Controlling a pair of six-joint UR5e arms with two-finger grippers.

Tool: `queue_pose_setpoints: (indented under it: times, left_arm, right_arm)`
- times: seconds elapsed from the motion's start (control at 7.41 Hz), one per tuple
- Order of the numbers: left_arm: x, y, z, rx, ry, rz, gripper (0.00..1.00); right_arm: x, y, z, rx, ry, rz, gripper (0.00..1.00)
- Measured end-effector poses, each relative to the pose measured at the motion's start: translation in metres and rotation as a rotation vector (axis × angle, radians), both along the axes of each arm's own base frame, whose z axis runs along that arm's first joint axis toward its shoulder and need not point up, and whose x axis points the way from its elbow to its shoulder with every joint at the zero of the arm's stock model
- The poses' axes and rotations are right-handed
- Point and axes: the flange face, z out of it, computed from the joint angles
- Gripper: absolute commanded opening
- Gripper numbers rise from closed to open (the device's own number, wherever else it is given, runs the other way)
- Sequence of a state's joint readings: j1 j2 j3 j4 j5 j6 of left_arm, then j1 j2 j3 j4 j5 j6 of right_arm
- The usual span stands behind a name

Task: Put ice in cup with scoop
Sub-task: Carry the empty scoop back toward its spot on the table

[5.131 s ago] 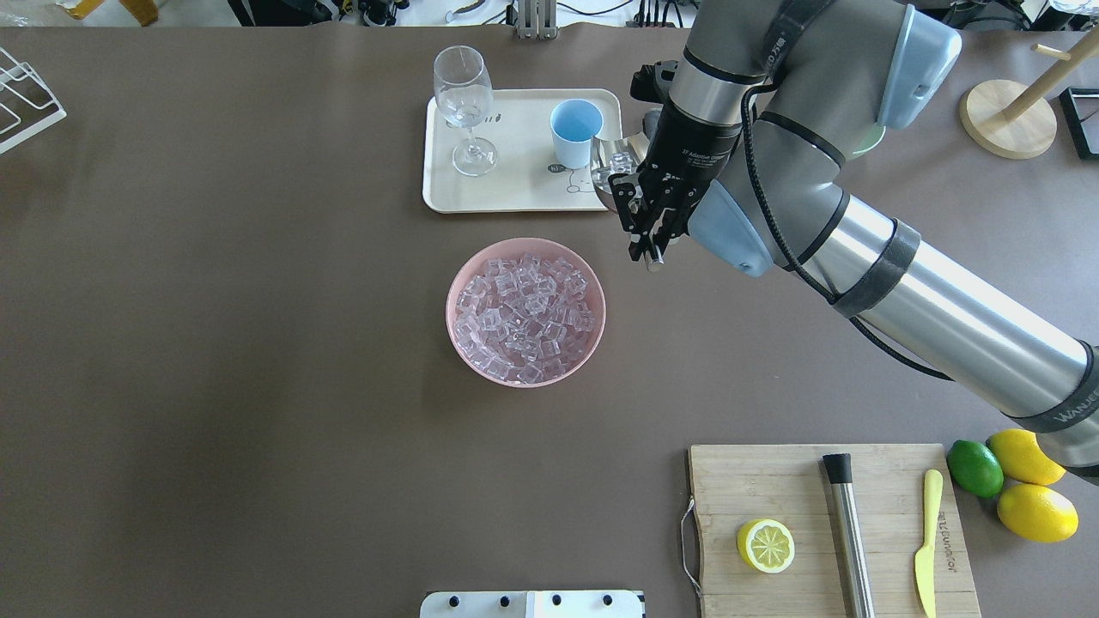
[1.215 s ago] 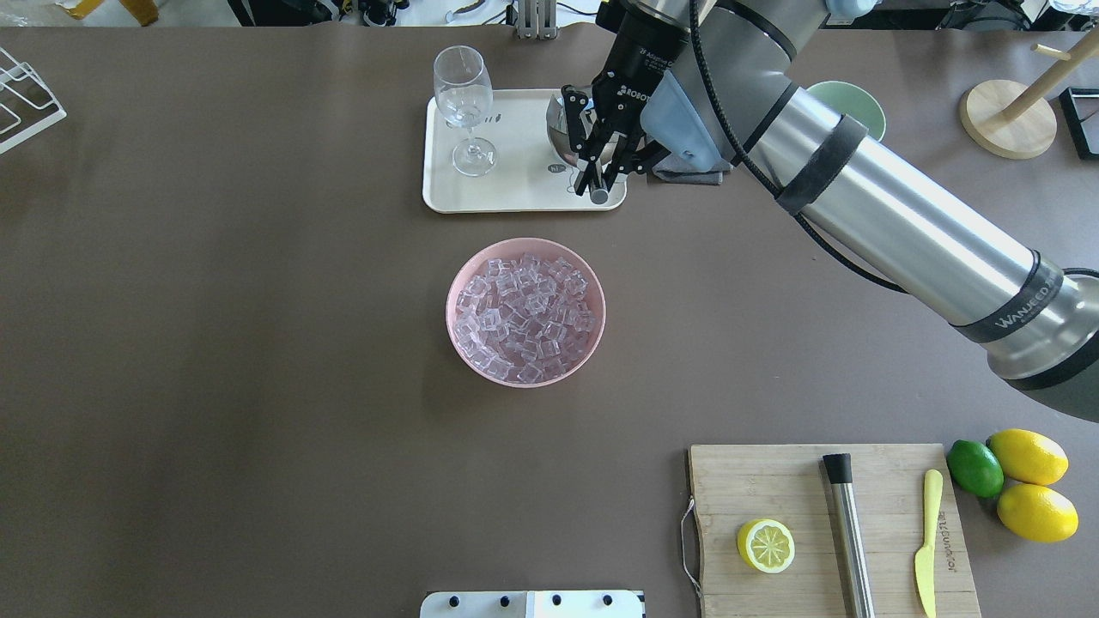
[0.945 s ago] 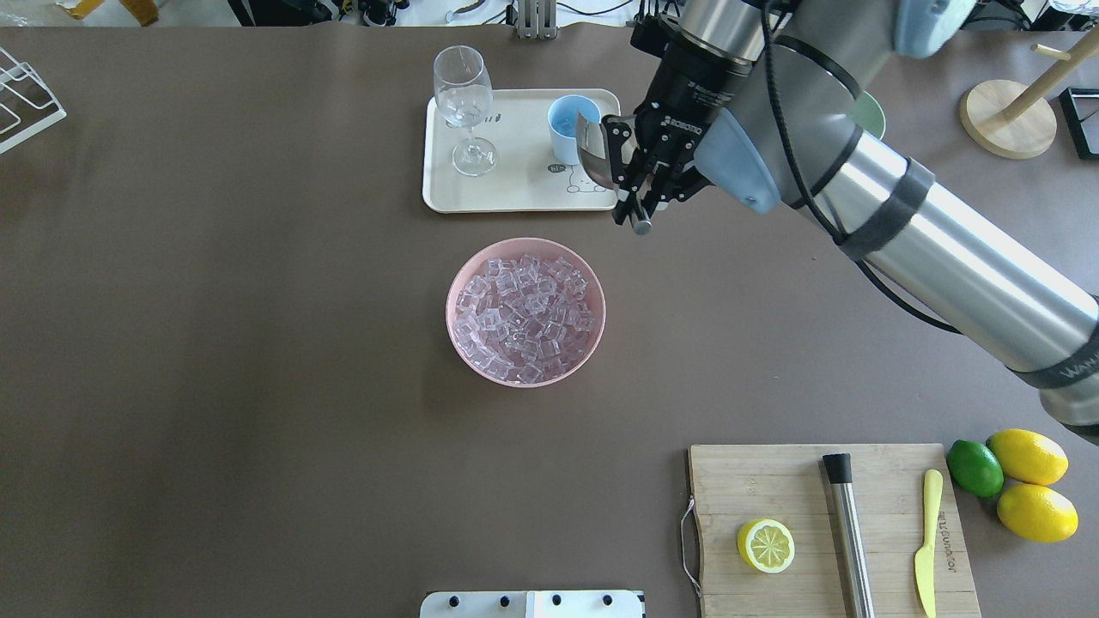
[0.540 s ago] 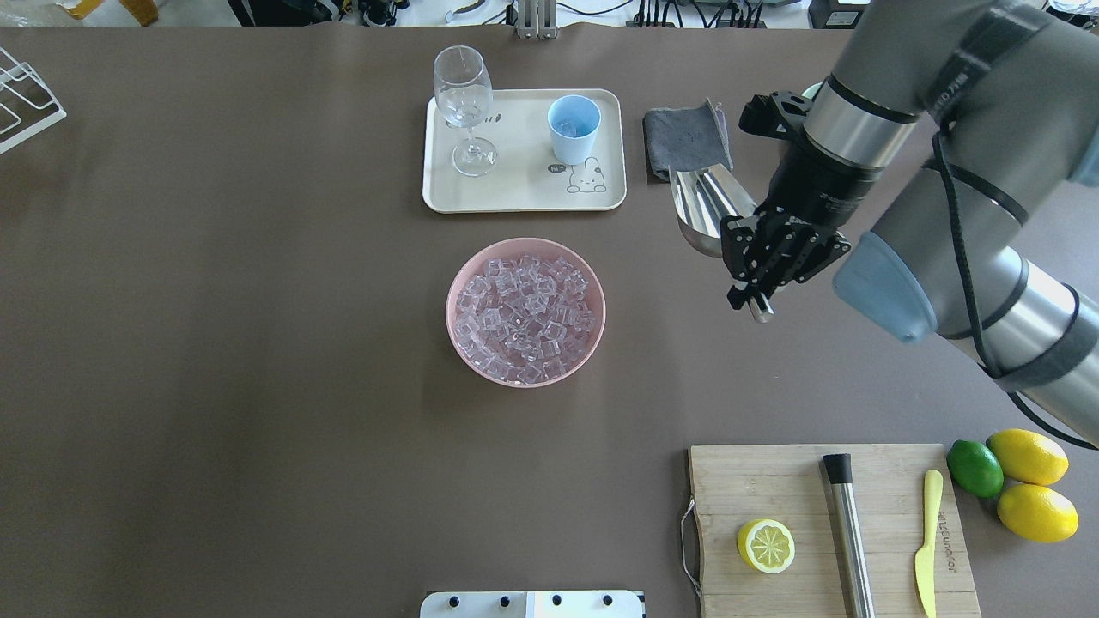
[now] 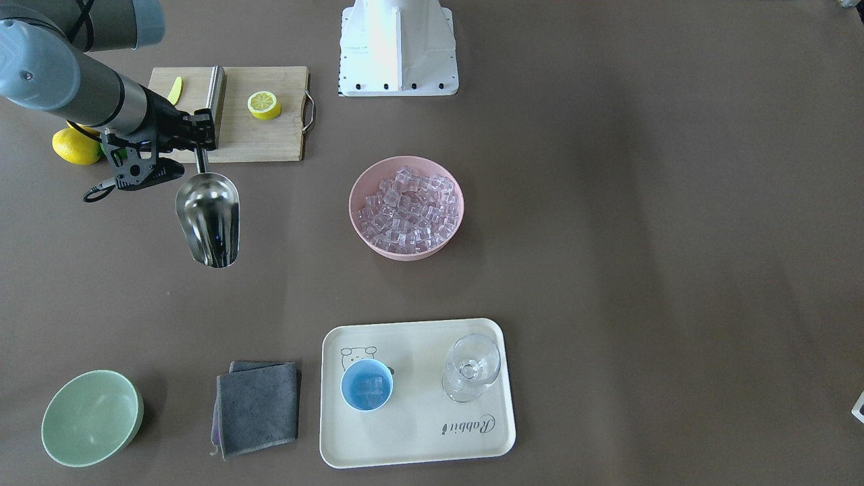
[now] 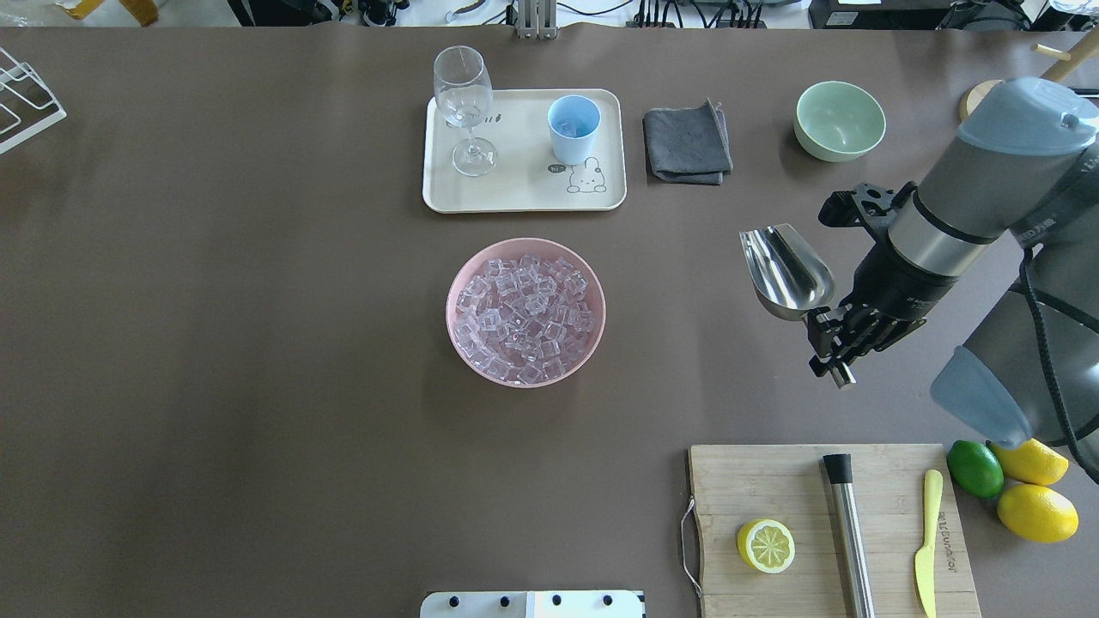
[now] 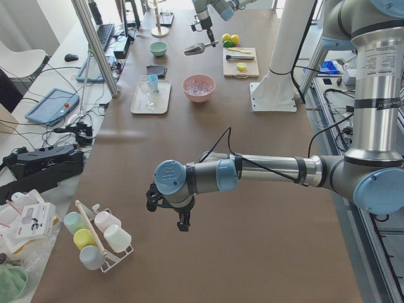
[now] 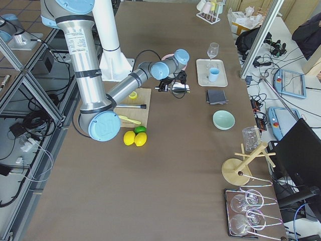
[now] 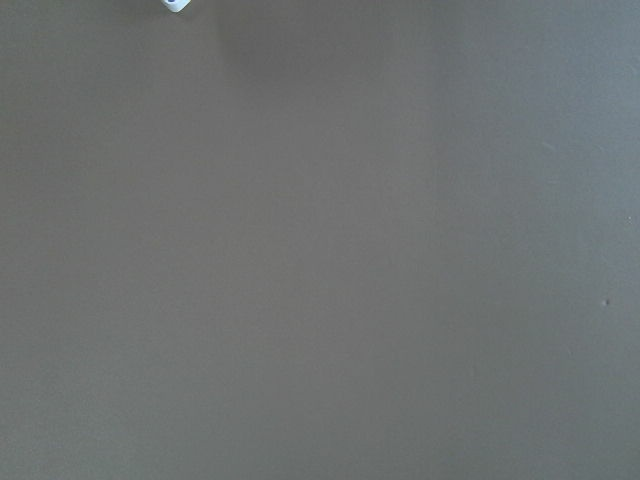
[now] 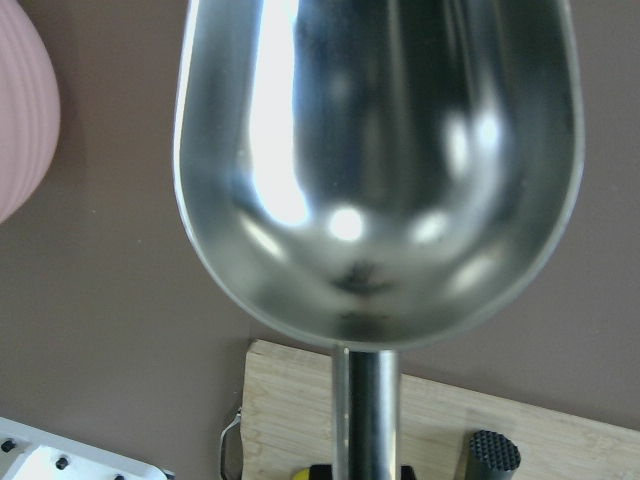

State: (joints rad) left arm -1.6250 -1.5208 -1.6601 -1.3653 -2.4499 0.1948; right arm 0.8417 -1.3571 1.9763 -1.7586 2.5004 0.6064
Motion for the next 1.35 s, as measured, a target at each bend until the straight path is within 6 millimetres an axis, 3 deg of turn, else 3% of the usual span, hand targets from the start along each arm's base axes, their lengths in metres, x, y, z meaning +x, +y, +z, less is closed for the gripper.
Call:
queue_pose_setpoints:
  times: [0.27,0.81,1.35]
  left_arm:
    - [-0.001,0.001,0.0,-0.001,0.0,-0.003,0.98]
    - [-0.004,0.002,0.001,-0.003,-0.001,-0.01,0.98]
    - [-0.017,0.011,0.007,-0.014,0.0,-0.038,0.98]
  right_arm:
    - [-0.003,0.01,0.038,0.015,0.009,0.005,0.0]
    - [-0.017,-0.003,0.074,-0.033,-0.006,0.116,0.0]
    - [-0.024,-0.015,0.082,-0.053,0.021,0.219,0.0]
